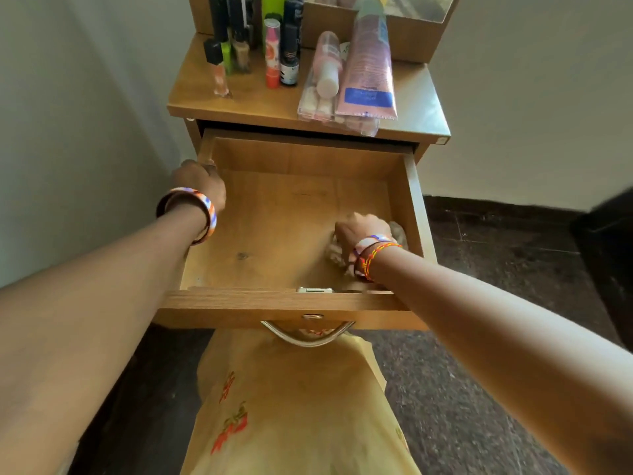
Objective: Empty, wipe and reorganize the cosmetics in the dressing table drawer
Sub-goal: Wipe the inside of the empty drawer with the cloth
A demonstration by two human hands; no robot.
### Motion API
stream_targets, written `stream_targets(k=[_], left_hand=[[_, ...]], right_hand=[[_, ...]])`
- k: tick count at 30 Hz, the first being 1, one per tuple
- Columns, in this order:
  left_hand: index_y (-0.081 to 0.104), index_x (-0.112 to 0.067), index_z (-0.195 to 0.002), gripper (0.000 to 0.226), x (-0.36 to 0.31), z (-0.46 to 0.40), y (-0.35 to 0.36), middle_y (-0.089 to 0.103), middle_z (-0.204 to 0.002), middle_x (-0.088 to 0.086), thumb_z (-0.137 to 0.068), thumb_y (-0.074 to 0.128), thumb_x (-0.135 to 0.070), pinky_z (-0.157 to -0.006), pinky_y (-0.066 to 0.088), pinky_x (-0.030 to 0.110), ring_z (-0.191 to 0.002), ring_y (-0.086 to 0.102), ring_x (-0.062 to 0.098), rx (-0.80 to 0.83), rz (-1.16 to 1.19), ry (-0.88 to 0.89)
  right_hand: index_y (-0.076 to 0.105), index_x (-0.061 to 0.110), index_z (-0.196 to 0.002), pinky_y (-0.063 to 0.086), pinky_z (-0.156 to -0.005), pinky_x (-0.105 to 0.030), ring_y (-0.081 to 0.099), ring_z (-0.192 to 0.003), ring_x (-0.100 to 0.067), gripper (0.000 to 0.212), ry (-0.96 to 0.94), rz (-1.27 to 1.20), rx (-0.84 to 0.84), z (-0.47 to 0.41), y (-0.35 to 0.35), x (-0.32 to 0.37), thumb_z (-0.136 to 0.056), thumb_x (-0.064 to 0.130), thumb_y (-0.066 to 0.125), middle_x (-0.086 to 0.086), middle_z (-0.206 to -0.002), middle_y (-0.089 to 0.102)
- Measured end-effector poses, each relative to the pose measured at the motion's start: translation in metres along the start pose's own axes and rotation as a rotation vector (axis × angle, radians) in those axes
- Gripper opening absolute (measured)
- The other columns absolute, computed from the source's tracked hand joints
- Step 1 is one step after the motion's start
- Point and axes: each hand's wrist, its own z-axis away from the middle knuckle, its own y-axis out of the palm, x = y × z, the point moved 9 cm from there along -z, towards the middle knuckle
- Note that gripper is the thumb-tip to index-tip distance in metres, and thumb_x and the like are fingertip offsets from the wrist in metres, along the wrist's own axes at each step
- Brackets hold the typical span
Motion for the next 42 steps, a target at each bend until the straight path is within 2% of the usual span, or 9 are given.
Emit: stream_targets(k=[5, 9, 13, 19, 23, 27, 31, 37, 42], left_hand=[[0.041, 0.004, -0.133, 0.050, -0.001, -0.003, 0.001, 0.045, -0.139, 0.023, -0.103, 0.023, -0.032, -0.104, 0.034, 0.045, -0.128, 0.044, 0.040, -0.058, -0.018, 0.017], [0.045, 0.005, -0.129, 0.053, -0.002, -0.009, -0.001, 0.048, -0.137, 0.025, -0.102, 0.020, -0.034, -0.103, 0.035, 0.045, -0.126, 0.045, 0.042, -0.081, -0.037, 0.022], [0.051, 0.006, -0.124, 0.065, -0.004, -0.011, -0.003, 0.052, -0.130, 0.028, -0.101, 0.013, -0.042, -0.100, 0.037, 0.046, -0.121, 0.048, 0.044, -0.090, -0.011, 0.017], [0.056, 0.001, -0.124, 0.078, 0.000, 0.008, -0.010, 0.051, -0.135, 0.025, -0.098, 0.006, -0.053, -0.107, 0.030, 0.043, -0.126, 0.046, 0.038, -0.074, 0.150, -0.018], [0.048, 0.003, -0.132, 0.082, -0.004, 0.021, -0.018, 0.047, -0.139, 0.024, -0.095, 0.001, -0.054, -0.108, 0.029, 0.040, -0.130, 0.043, 0.036, -0.070, 0.295, -0.042], [0.062, 0.004, -0.101, 0.090, 0.009, 0.021, -0.021, 0.057, -0.096, 0.021, -0.093, -0.003, -0.058, -0.091, 0.037, 0.035, -0.104, 0.053, 0.033, -0.068, 0.441, -0.120], [0.058, -0.014, -0.071, 0.072, 0.013, 0.021, -0.024, 0.061, -0.098, 0.024, -0.094, 0.009, -0.061, -0.083, 0.034, 0.031, -0.096, 0.054, 0.033, -0.089, 0.608, -0.148], [0.064, -0.010, -0.114, 0.080, 0.018, 0.016, -0.023, 0.062, -0.117, 0.019, -0.093, 0.007, -0.062, -0.098, 0.037, 0.036, -0.114, 0.054, 0.034, -0.059, 0.566, -0.130], [0.065, -0.006, -0.093, 0.077, 0.010, 0.013, -0.021, 0.053, -0.075, 0.007, -0.095, 0.009, -0.059, -0.075, 0.032, 0.032, -0.080, 0.046, 0.024, -0.064, 0.426, -0.044]], right_hand=[[0.053, 0.005, -0.130, 0.043, -0.099, -0.036, 0.049, -0.127, -0.032, 0.036, 0.217, -0.133, -0.052, -0.037, -0.032, -0.047, -0.097, 0.012, 0.040, -0.014, -0.136, 0.052], [0.034, 0.002, -0.142, 0.027, -0.112, -0.033, 0.030, -0.141, -0.026, 0.043, 0.080, -0.181, 0.068, -0.033, -0.021, 0.011, -0.099, 0.008, 0.038, -0.011, -0.151, 0.033], [0.033, 0.006, -0.144, 0.024, -0.116, -0.033, 0.028, -0.142, -0.026, 0.045, -0.057, -0.328, -0.100, -0.034, -0.040, 0.076, -0.100, 0.016, 0.036, -0.012, -0.153, 0.028], [0.067, 0.003, -0.108, 0.048, -0.075, -0.029, 0.064, -0.105, -0.032, 0.030, -0.152, -0.937, -0.104, -0.053, -0.047, 0.124, -0.087, 0.024, 0.059, -0.017, -0.110, 0.068], [0.048, -0.001, -0.133, 0.046, -0.051, -0.002, 0.052, -0.111, -0.021, 0.039, -0.001, -1.417, 0.084, -0.066, -0.029, 0.100, -0.095, 0.008, 0.048, -0.008, -0.120, 0.053], [0.066, 0.003, -0.113, 0.051, -0.096, -0.033, 0.063, -0.108, -0.028, 0.028, -0.024, -1.539, -0.140, -0.052, -0.036, 0.119, -0.087, 0.000, 0.057, -0.016, -0.113, 0.068], [0.071, 0.001, -0.088, 0.055, -0.080, -0.035, 0.065, -0.077, -0.018, 0.010, -0.285, -1.333, -0.121, -0.056, -0.049, 0.115, -0.082, -0.002, 0.064, -0.013, -0.087, 0.072], [0.063, 0.017, -0.121, 0.046, -0.099, -0.039, 0.053, -0.115, -0.040, 0.032, -0.375, -0.856, -0.430, -0.037, -0.097, 0.153, -0.092, 0.017, 0.049, -0.018, -0.135, 0.049], [0.055, 0.014, -0.127, 0.048, -0.084, -0.045, 0.043, -0.120, -0.041, 0.037, -0.432, -0.183, -0.520, -0.029, -0.109, 0.168, -0.101, 0.026, 0.032, -0.016, -0.139, 0.036]])
